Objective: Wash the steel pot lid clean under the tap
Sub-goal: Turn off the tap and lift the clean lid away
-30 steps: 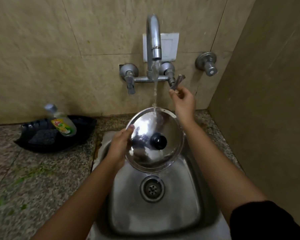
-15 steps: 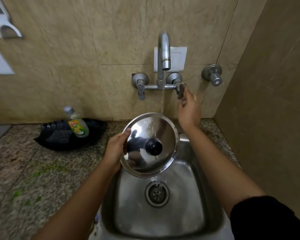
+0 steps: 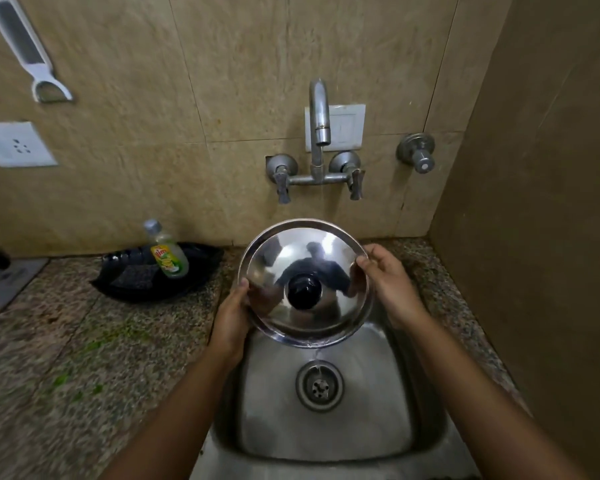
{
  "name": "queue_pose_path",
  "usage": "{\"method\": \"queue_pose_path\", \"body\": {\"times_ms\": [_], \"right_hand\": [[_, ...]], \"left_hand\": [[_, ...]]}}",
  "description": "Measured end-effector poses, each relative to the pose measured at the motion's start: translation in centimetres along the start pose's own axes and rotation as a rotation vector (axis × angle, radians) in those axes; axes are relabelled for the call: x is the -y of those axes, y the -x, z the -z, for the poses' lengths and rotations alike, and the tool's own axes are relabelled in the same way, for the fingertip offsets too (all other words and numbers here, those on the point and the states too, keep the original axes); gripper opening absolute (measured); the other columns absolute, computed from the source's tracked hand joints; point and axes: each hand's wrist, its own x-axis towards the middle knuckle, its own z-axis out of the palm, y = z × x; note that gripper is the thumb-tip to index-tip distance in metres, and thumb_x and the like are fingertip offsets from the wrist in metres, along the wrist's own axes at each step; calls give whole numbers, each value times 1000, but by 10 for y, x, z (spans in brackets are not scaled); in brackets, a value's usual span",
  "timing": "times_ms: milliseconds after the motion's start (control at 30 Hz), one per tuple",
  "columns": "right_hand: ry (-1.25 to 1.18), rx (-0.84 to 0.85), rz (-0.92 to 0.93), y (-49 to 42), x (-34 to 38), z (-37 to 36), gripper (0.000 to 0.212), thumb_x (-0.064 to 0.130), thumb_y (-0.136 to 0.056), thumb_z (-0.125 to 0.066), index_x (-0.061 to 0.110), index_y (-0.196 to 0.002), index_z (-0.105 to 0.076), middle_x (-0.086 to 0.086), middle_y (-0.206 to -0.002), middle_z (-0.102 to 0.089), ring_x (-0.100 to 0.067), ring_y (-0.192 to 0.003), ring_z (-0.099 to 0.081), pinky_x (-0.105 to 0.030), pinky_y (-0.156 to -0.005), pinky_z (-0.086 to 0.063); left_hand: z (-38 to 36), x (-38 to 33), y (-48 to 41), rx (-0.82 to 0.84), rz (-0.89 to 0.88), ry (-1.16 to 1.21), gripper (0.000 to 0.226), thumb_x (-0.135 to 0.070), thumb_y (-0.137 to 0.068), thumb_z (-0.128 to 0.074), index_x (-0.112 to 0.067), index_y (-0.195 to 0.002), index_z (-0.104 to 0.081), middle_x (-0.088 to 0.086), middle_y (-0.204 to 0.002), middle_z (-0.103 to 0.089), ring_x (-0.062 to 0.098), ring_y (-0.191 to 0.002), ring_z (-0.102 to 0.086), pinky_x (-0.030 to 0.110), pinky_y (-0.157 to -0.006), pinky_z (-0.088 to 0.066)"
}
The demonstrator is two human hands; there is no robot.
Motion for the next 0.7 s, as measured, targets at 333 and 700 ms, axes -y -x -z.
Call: {"method": "queue_pose_path", "body": {"times_ms": [333,700], "right_hand": [[770,-80,486,23,8,-26,21,19,-97,-48,18,-112,-62,0,-99,-69,-14,-89,-64,-35,-73,-52],[-185,-372,-104,-22,26,-155,18,8,-96,-45,11,-85,-59,-15,-77,-57,-26,-69,-53,-30,-62,-46]], "left_hand": [[25,7,22,-65,135,-338,28,-21,-98,-43,-18,-119,-61,-1,-110,-68,17,-101,-62,33,-81,-45],[120,-88,-9,-155,-70,-141,26,-14,-97,-48,-8,-118,-63,4,-101,-73,17,-87,-71,31,-73,-56]]}}
